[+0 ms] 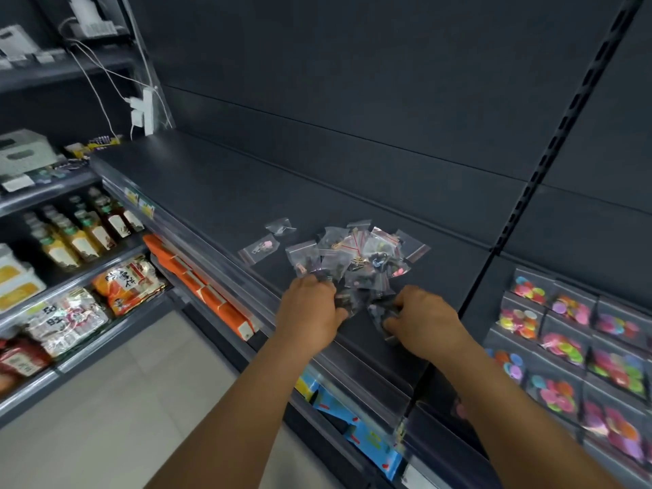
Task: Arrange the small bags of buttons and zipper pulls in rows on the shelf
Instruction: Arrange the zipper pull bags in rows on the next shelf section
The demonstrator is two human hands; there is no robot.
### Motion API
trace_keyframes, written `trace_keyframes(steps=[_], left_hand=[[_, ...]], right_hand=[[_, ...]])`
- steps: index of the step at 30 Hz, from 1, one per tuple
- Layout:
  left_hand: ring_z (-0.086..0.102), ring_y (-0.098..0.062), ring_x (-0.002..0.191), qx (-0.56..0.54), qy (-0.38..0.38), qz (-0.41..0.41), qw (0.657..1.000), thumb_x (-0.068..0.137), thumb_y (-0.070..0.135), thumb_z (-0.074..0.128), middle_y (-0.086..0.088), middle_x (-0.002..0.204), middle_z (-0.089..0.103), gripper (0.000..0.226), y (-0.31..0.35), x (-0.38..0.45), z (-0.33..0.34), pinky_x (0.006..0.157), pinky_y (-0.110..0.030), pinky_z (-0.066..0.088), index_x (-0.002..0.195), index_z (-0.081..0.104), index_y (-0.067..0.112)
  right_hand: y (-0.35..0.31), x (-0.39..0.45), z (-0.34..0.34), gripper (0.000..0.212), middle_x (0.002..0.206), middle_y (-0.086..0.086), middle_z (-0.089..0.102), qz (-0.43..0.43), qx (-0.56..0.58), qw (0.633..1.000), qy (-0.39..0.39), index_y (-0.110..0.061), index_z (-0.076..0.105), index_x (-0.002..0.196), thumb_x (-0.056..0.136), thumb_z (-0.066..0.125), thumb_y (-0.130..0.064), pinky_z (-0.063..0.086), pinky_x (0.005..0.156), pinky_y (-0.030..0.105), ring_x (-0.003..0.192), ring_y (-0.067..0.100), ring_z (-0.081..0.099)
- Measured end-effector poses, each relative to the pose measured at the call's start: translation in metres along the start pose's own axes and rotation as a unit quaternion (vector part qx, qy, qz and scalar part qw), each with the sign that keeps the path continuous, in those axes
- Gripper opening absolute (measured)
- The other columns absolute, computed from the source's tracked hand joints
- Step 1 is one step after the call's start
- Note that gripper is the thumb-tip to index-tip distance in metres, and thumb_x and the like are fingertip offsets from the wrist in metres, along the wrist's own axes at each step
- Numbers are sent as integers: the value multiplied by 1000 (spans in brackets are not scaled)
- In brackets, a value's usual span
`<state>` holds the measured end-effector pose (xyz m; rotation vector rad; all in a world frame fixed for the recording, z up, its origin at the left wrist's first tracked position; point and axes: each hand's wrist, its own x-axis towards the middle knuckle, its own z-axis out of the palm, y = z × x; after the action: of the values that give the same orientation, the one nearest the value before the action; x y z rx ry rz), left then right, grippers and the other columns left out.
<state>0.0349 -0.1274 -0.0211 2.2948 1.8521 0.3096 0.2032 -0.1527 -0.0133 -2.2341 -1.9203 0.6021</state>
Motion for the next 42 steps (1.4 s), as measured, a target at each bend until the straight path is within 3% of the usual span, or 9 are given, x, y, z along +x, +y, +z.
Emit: trace_keyframes(steps=[7, 12, 17, 24, 27, 31, 36, 39, 42], left_hand=[[45, -19, 105, -56, -22, 40, 997, 84, 31, 64, 3, 100, 53, 11, -4, 11, -3, 90, -34, 38, 81, 54, 29], [52, 1, 66, -198, -4, 80, 977, 86, 19, 62, 15, 71, 53, 14, -6, 9, -16, 51, -14, 33, 84, 50, 26], [58, 5, 62, -417, -17, 57, 907, 77, 16, 71, 12, 77, 65, 25, -1, 5, -30, 54, -5, 42, 93, 55, 26], [61, -1, 70, -565, -129, 91, 809, 83, 19, 68, 19, 71, 67, 13, 27, 0, -32, 69, -20, 54, 74, 70, 29], [65, 4, 84, -581, -171, 134, 785, 89, 20, 62, 28, 90, 69, 16, 49, -5, -29, 70, -18, 53, 83, 71, 32], [66, -1, 79, -559, -196, 191, 783, 84, 19, 67, 16, 83, 72, 9, 86, -19, -27, 77, -25, 55, 85, 70, 28], [63, 7, 72, -499, -251, 280, 781, 82, 24, 70, 16, 76, 71, 2, 138, -43, -23, 62, -7, 46, 81, 69, 26], [67, -2, 76, -481, -258, 310, 779, 83, 14, 69, 8, 82, 72, 8, 173, -62, -17, 70, -19, 53, 81, 68, 22], [67, -12, 68, -495, -246, 309, 774, 83, 10, 69, -2, 80, 73, 9, 209, -86, -11, 66, -29, 53, 77, 66, 17]], right_hand=[[-1, -2, -2, 15, 109, 9, 59, 8, -6, 1000, -1, -14, 54, 100, 89, 53, -24, 44, 76, 30, 99, 26, 56], [-1, -15, -2, 6, 84, 2, 61, 18, 77, 991, 108, -20, 47, 86, 90, 49, -18, 44, 65, 27, 82, 23, 60], [-4, -33, -13, 11, 79, -9, 63, 38, 265, 939, 215, -26, 53, 92, 88, 55, -16, 42, 50, 16, 68, 9, 58], [-3, -75, -29, 13, 65, -11, 68, 71, 475, 836, 266, -23, 71, 77, 87, 65, -18, 51, 68, 23, 59, -1, 58], [4, -97, -33, 14, 66, -4, 66, 78, 483, 826, 281, -23, 72, 77, 88, 63, -24, 50, 65, 24, 61, 6, 55], [25, -131, -38, 21, 64, -10, 70, 99, 449, 815, 353, -28, 68, 75, 88, 62, -13, 49, 59, 13, 61, 4, 60], [55, -171, -50, 25, 59, -10, 67, 116, 417, 808, 399, -29, 70, 69, 86, 64, -12, 49, 55, 17, 54, 7, 57], [74, -196, -56, 25, 58, -6, 67, 119, 455, 769, 433, -24, 71, 69, 85, 65, -5, 54, 65, 29, 57, 10, 60], [100, -225, -62, 13, 60, -7, 68, 133, 470, 734, 471, -14, 70, 80, 84, 65, -4, 52, 57, 18, 56, 5, 61]])
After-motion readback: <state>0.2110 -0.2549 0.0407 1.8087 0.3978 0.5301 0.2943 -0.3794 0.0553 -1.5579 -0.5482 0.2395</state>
